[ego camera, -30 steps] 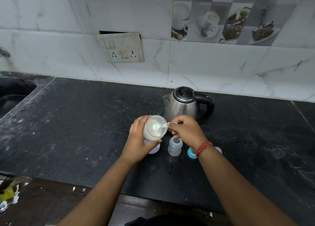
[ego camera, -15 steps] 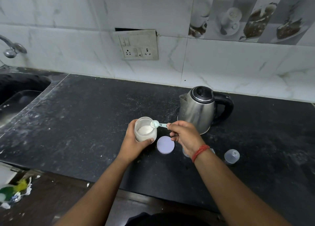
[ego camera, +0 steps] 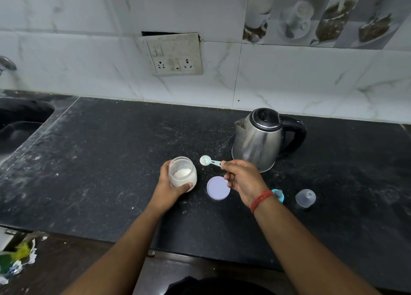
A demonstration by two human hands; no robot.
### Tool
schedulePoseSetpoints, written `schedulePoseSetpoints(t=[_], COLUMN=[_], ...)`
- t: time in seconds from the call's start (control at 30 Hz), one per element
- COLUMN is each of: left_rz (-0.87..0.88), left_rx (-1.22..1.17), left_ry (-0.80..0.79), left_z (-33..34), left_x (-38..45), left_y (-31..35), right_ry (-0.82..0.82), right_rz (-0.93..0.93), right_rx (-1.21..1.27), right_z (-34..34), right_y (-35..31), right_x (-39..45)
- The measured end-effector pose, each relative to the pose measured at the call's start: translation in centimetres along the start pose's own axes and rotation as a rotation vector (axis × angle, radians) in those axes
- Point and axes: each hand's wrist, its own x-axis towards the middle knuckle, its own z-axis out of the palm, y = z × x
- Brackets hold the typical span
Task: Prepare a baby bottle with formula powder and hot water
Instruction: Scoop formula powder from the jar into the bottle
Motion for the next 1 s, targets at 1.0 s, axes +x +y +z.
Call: schedulePoseSetpoints(t=[1.0], left_rz=[0.157], left_rx=[0.242], left_ry=[-0.334], left_z=[16.5], left_x=[-0.7], left_y=[5.1], right_ry=[0.159], right_rz=[-0.023], right_rx=[0.109], right_z=[-14.4], right_y=[-2.7], right_x=[-2.9])
